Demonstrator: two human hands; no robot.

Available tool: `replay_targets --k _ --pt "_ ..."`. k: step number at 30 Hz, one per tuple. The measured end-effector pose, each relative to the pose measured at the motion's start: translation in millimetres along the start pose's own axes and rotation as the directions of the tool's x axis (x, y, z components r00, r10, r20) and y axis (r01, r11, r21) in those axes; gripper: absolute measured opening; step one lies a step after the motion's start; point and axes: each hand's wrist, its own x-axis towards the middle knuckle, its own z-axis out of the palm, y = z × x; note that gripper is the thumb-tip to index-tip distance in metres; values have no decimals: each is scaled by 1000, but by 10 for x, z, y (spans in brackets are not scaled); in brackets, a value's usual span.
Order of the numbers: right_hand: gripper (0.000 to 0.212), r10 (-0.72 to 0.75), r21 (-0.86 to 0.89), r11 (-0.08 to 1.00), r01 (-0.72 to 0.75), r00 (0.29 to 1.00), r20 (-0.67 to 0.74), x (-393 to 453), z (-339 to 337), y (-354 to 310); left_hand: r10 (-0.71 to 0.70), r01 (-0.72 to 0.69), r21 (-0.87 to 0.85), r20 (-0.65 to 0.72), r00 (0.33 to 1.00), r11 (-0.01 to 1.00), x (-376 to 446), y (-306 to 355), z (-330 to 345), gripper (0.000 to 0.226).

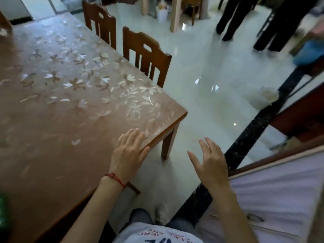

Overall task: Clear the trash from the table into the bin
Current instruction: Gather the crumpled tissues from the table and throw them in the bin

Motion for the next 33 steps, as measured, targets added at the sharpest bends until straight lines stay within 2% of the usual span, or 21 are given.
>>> replay_targets --k 4,8,16,24,33 --pt "60 154 -18 988 -155 986 -58 -220 -63 294 168 -167 -37 13 986 985 188 317 75 48" --pt "61 286 -36 957 -290 955 -85 -415 -104 491 282 -277 -74 66 957 958 322 547 167 51" --pt "61 400 -54 910 -412 904 -150 -407 -212 837 422 -412 -106 107 900 905 712 1019 301 53" --pt "62 397 -38 913 -406 905 -153 262 -292 1535 410 -403 -82 111 905 912 1509 1564 630 60" --pt "62 334 -58 939 -340 938 -97 1234 -467 2384 340 -327 -123 113 933 937 2514 2182 946 54"
